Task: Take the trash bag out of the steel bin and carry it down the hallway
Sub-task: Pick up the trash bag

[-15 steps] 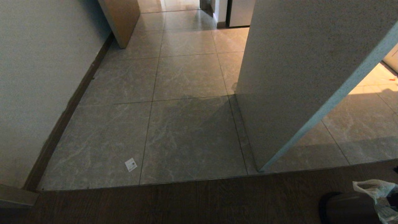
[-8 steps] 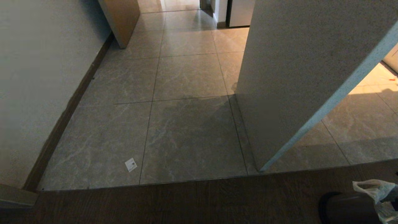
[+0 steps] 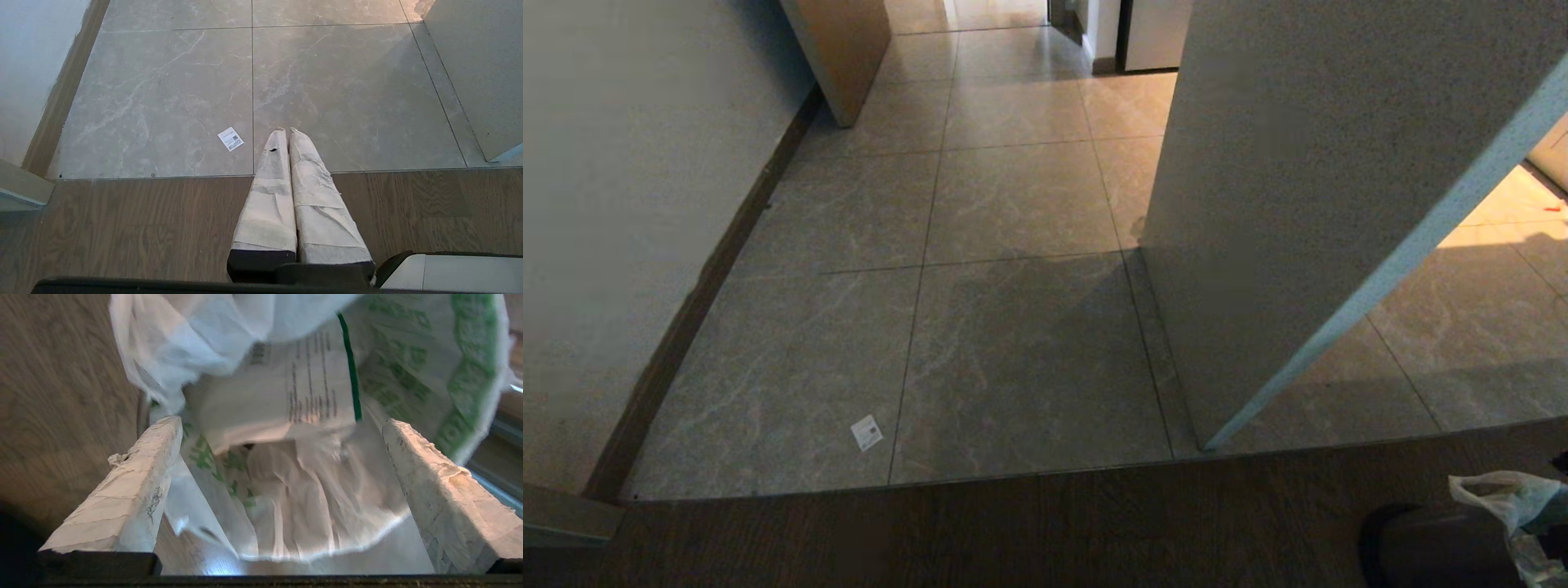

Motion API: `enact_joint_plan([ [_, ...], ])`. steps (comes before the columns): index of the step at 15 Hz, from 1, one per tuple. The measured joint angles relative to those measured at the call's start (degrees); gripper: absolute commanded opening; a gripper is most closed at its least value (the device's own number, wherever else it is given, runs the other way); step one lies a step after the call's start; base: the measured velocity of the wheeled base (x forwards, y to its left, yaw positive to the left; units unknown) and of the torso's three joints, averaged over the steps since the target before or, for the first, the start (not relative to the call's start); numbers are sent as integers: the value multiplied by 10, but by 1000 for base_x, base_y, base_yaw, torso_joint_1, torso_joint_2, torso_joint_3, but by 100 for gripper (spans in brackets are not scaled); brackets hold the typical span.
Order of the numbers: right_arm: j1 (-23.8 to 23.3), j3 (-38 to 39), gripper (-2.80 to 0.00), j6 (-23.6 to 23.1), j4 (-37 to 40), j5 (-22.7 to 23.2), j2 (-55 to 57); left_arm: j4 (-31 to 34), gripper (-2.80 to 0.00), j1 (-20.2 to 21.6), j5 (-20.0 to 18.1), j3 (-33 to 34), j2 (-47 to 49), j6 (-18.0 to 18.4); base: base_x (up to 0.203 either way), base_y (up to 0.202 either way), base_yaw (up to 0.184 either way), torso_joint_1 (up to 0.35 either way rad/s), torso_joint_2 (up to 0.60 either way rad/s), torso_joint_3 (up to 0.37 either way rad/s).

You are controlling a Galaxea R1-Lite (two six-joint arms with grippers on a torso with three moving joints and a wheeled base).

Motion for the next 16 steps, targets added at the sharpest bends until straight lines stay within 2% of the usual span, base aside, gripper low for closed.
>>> enact_joint_plan([
  [7,-1,-20,0,29,-5,104,30,0,-280,0,0,0,0,0,0,0,0,0,0,0],
  [11,-1,-27,0,44,-7,123,41,0,-280,0,0,0,0,0,0,0,0,0,0,0],
  [16,-1,-32,0,78,-55,194,60,0,-280,0,0,0,0,0,0,0,0,0,0,0],
])
